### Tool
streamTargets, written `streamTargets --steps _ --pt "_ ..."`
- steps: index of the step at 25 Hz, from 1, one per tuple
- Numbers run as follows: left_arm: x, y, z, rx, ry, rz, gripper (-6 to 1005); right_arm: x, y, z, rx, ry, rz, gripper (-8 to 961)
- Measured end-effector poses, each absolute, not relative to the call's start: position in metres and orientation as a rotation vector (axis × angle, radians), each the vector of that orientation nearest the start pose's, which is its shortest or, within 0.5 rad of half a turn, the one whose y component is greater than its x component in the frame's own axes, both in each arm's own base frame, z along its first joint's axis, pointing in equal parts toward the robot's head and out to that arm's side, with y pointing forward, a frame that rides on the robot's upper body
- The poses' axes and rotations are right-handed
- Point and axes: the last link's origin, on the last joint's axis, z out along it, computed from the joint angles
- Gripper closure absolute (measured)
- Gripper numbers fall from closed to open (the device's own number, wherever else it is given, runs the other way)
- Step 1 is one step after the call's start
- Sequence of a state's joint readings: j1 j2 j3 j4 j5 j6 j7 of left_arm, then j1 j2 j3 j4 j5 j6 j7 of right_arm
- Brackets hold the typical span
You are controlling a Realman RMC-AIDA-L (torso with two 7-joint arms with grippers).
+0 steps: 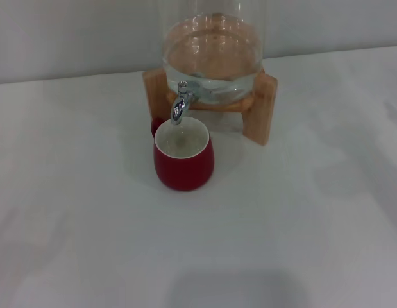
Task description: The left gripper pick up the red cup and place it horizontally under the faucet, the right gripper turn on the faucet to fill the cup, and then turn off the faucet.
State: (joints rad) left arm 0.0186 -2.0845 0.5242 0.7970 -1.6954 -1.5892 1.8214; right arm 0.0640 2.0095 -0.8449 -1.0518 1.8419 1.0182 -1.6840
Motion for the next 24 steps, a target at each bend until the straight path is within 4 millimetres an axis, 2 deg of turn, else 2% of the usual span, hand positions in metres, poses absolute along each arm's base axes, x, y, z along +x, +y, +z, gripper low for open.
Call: streamTargets --steps 5,24 --pt "-0.3747 0.193 0.1035 -1.874 -0.771 -0.937 119 0.352 0.2999 0.1611 -1.734 0.72 0.708 158" --pt "-0.378 0.192 0.1082 -1.845 -0.823 -0.957 120 0.3514 0.2937 0.1551 -1.751 0.788 0.781 157"
